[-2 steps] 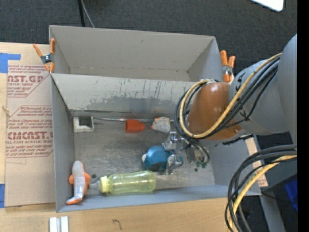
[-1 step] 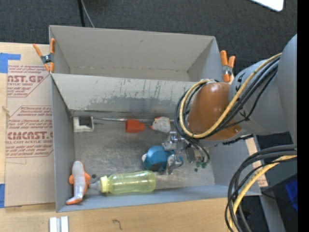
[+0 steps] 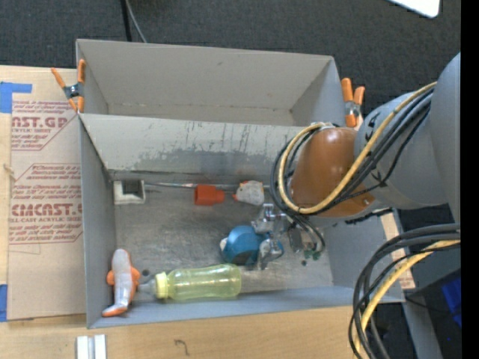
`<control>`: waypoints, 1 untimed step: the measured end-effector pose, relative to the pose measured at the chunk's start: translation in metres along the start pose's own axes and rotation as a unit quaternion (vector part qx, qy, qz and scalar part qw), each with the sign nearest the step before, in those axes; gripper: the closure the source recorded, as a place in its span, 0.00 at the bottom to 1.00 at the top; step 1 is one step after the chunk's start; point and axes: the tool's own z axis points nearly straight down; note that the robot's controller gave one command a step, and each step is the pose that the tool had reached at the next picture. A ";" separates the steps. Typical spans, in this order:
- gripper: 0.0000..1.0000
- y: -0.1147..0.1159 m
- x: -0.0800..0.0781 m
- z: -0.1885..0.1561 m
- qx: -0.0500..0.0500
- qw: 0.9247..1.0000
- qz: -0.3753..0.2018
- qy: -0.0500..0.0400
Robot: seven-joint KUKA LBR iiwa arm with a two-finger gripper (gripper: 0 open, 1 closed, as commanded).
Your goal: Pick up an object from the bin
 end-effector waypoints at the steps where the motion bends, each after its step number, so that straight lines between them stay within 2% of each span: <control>1: 1.00 0.000 0.000 0.000 0.000 1.000 0.000 0.000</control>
Offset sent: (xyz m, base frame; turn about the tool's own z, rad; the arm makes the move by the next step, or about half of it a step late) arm 0.0000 0.0000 0.0000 0.0000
